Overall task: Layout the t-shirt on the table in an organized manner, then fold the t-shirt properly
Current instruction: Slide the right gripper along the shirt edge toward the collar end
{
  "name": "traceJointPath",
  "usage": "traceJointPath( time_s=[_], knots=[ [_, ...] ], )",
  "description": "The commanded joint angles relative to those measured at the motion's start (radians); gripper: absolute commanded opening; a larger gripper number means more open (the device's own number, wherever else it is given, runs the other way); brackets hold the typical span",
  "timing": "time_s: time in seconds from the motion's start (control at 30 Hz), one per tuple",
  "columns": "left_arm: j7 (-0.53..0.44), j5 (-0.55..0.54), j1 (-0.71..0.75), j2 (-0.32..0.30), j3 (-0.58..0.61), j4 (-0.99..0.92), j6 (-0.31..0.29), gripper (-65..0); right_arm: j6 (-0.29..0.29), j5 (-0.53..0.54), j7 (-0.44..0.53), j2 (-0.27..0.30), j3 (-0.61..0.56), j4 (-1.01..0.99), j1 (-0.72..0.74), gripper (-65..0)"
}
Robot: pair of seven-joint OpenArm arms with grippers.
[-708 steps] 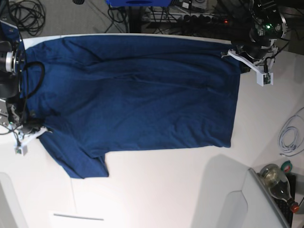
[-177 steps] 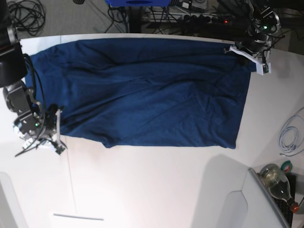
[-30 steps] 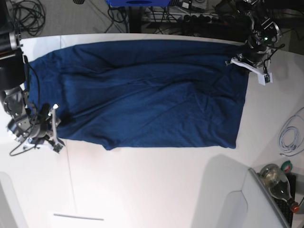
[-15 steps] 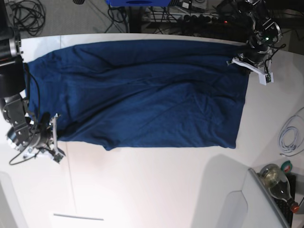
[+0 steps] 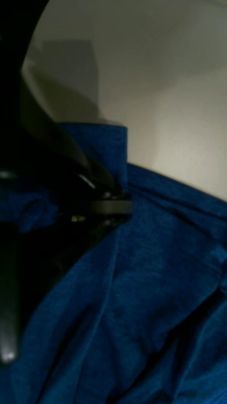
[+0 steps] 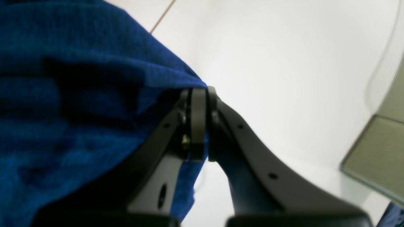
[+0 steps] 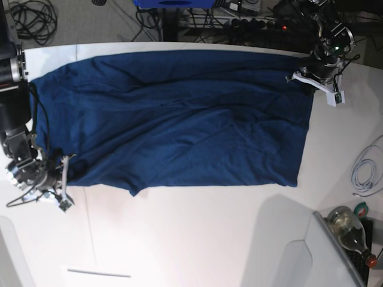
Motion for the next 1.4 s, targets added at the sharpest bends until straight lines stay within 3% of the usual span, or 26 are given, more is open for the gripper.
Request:
traceJointPath(
  time_s=[0.0, 0.27, 0.47, 0.53, 0.67, 0.73, 0.87, 1.0, 1.03, 1.1, 1.13, 1.23, 1.37],
  knots=[
    [-0.002, 0.001, 0.003, -0.007, -0.003, 0.010, 0.005, -65.0, -0.011, 0.006, 0.021, 0.013, 0.009, 0.012, 0.041, -64.2],
    [-0.002, 0.001, 0.003, -0.007, -0.003, 0.011, 0.005, -65.0, -0.014, 0.006, 0.095, 0.013, 0.011, 0.001, 0.050, -64.2],
    [-0.002, 0.001, 0.003, -0.007, -0.003, 0.019, 0.005, -65.0, -0.102, 0.006, 0.127, 0.010, 0.005, -0.013, 0.052, -62.9],
    [0.000, -0.005, 0.003, -0.007, -0.003, 0.023, 0.005, -65.0, -0.102, 0.006, 0.121, -0.003, 0.003, -0.045, 0.056, -57.9],
    [0.007, -0.007, 0.023, -0.001, -0.003, 0.089, 0.005, -65.0, -0.106, 0.006, 0.109, -0.004, 0.009, -0.054, 0.061, -37.7],
    [0.009, -0.007, 0.034, 0.001, -0.003, 0.142, 0.005, -65.0, -0.108, 0.006, 0.095, -0.003, 0.011, -0.044, 0.062, -33.0],
    [0.010, -0.007, 0.059, 0.002, -0.001, 0.212, 0.005, -65.0, -0.122, 0.006, 0.001, -0.004, 0.172, 0.127, 0.003, -36.3],
    [0.010, -0.010, 0.088, 0.019, -0.001, 0.281, 0.001, -65.0, -0.111, 0.006, -0.243, -0.009, 0.266, 0.452, -0.154, -40.4],
    [0.010, -0.022, 0.089, 0.027, -0.001, 0.292, 0.001, -65.0, -0.097, 0.006, -0.298, -0.009, 0.270, 0.526, -0.195, -44.4],
    [0.010, -0.079, 0.089, 0.038, -0.001, 0.295, 0.001, -65.0, -0.060, 0.009, -0.385, -0.010, 0.272, 0.647, -0.295, -58.4],
    [0.010, -0.099, 0.088, 0.036, 0.000, 0.290, 0.001, -65.0, -0.048, 0.009, -0.408, -0.013, 0.272, 0.697, -0.343, -65.0],
    [0.003, -0.111, 0.068, 0.036, 0.003, 0.238, 0.002, -65.0, -0.037, 0.009, -0.425, -0.061, 0.298, 0.782, -0.455, -62.9],
    [0.001, -0.108, 0.042, 0.030, 0.006, 0.162, 0.002, -65.0, -0.034, 0.007, -0.425, -0.139, 0.427, 0.782, -0.521, -64.8]
  ],
)
